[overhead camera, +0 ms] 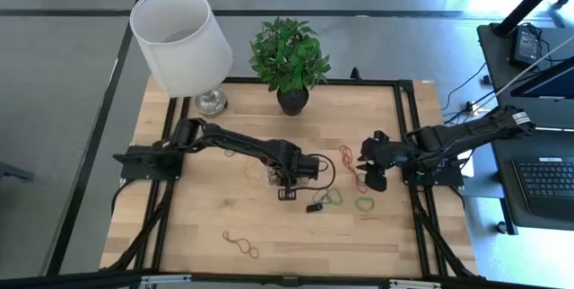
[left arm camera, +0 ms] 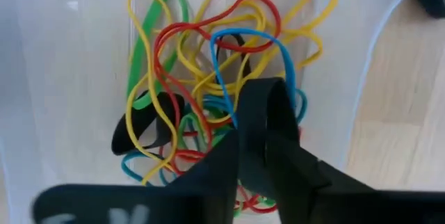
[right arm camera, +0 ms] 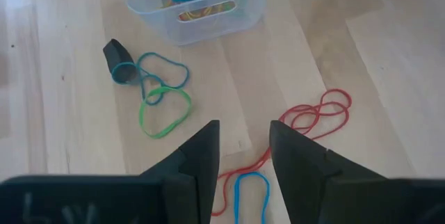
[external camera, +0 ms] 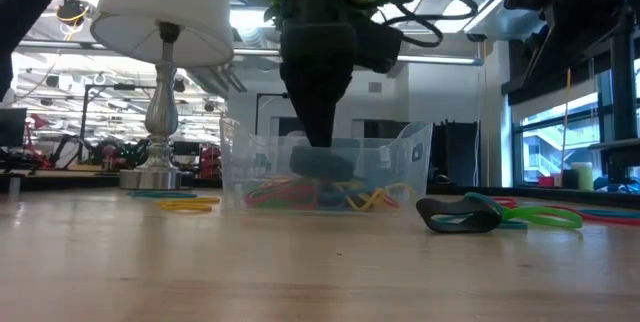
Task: Pick and place rubber bands into bin
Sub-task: Put the bottom black rubber band into the transparent container, then put the left green rubber band into the transparent container
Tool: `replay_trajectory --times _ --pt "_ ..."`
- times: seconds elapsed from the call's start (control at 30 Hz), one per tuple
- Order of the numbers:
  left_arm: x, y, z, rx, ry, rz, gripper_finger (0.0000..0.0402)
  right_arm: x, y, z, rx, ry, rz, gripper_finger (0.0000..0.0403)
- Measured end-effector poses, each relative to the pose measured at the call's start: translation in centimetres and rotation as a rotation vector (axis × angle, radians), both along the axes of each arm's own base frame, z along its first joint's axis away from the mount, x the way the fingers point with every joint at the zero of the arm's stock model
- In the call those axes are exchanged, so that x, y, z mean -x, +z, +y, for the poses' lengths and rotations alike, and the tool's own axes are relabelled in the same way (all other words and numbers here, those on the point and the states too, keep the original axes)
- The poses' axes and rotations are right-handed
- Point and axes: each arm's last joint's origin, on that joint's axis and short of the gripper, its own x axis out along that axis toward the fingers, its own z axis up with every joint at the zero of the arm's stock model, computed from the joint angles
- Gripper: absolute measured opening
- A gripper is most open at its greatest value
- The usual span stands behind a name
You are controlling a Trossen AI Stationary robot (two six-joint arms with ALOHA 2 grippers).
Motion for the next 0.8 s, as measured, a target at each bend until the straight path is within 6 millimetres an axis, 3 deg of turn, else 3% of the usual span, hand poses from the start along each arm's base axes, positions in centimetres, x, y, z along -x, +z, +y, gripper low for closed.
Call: replay_trajectory --times 0.1,0.27,0.5,0.67,0.8 --pt "0.2 0.5 -0.2 -0.006 0.024 -0.011 0.01 0.0 0.0 0.0 0.008 0.012 0.001 0.0129" --pt "1.0 3.4 0.0 -0.025 0.059 -0.081 0.0131 0.0 0.0 0.0 0.008 0.011 0.001 0.0129" --pt "3.5 8.7 0.0 -0.099 -0.002 -0.205 0.0113 0.0 0.0 0.0 -0.001 0.004 -0.002 0.0129" --pt "6.7 8.4 0.1 -0.106 -0.088 -0.196 0.0055 -0.3 0.3 0.1 -0.057 -0.055 -0.046 0.0111" --pt "10.5 6.5 0.9 -0.083 -0.079 -0.25 0.0008 -0.6 0.2 0.2 -0.102 -0.119 -0.036 0.0037"
